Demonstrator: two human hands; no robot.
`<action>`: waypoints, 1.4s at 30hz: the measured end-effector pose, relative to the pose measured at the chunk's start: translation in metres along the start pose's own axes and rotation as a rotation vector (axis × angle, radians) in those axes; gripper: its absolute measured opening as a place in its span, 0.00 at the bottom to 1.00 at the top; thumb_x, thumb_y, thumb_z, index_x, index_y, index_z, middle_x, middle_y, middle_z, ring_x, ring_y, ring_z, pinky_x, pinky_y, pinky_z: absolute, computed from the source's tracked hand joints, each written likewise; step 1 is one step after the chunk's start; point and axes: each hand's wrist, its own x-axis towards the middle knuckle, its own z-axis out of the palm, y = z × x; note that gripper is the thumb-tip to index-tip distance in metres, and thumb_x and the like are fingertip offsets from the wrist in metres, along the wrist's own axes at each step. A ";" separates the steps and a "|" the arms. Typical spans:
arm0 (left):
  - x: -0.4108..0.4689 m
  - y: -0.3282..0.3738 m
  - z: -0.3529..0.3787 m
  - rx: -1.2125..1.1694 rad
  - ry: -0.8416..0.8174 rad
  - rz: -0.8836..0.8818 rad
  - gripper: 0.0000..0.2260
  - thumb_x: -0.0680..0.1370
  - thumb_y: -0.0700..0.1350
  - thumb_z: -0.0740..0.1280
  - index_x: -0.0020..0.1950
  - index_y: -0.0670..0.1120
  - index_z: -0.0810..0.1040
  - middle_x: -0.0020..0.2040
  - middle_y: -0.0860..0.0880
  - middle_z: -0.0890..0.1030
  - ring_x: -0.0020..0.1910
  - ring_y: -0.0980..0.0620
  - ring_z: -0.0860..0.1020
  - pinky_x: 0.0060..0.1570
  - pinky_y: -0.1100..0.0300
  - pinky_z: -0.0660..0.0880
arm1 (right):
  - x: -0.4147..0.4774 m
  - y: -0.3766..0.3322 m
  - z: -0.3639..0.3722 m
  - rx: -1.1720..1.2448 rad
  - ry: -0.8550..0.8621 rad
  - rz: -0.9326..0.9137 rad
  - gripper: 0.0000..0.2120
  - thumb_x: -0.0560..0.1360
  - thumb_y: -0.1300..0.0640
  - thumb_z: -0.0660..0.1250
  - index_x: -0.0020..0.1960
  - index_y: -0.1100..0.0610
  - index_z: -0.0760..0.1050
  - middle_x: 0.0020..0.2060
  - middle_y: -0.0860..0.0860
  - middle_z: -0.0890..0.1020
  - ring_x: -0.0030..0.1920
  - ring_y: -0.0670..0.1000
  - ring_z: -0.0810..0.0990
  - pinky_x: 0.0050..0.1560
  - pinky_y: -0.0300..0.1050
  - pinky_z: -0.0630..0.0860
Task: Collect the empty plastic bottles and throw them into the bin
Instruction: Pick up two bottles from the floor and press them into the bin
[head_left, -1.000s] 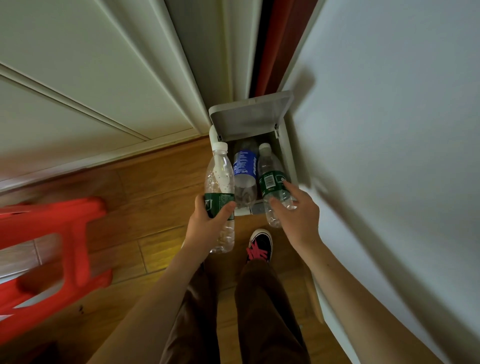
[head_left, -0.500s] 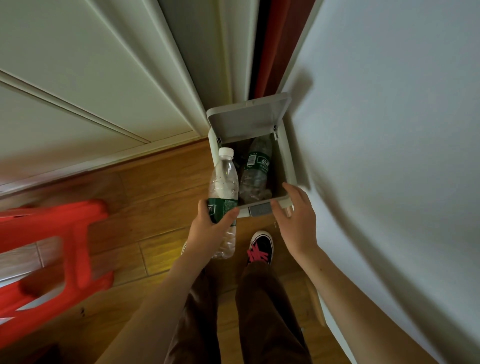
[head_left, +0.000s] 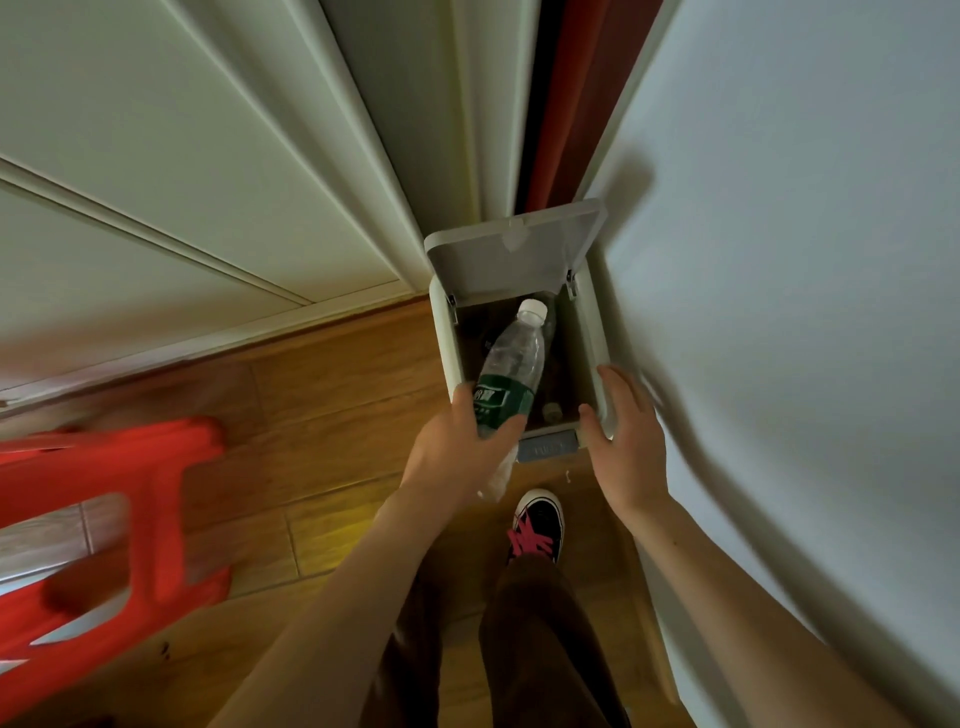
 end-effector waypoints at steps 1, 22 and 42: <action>0.004 0.004 0.000 0.042 0.005 -0.013 0.27 0.76 0.62 0.62 0.66 0.46 0.64 0.51 0.47 0.81 0.44 0.50 0.81 0.36 0.58 0.78 | 0.001 0.002 0.000 -0.003 -0.003 0.001 0.24 0.80 0.55 0.63 0.75 0.54 0.64 0.73 0.50 0.68 0.74 0.48 0.64 0.67 0.31 0.57; 0.032 0.017 0.017 0.094 0.167 0.125 0.41 0.69 0.58 0.73 0.76 0.50 0.57 0.67 0.46 0.73 0.67 0.45 0.71 0.65 0.48 0.70 | 0.006 0.013 0.002 0.040 0.038 -0.005 0.23 0.79 0.67 0.61 0.74 0.58 0.66 0.73 0.52 0.69 0.66 0.32 0.58 0.59 0.14 0.54; 0.032 0.042 0.044 -0.036 0.135 0.036 0.40 0.72 0.58 0.70 0.78 0.45 0.57 0.67 0.42 0.74 0.67 0.42 0.72 0.64 0.47 0.73 | 0.008 0.012 0.004 0.049 0.044 0.028 0.23 0.79 0.67 0.61 0.73 0.58 0.67 0.73 0.52 0.69 0.67 0.35 0.58 0.59 0.13 0.51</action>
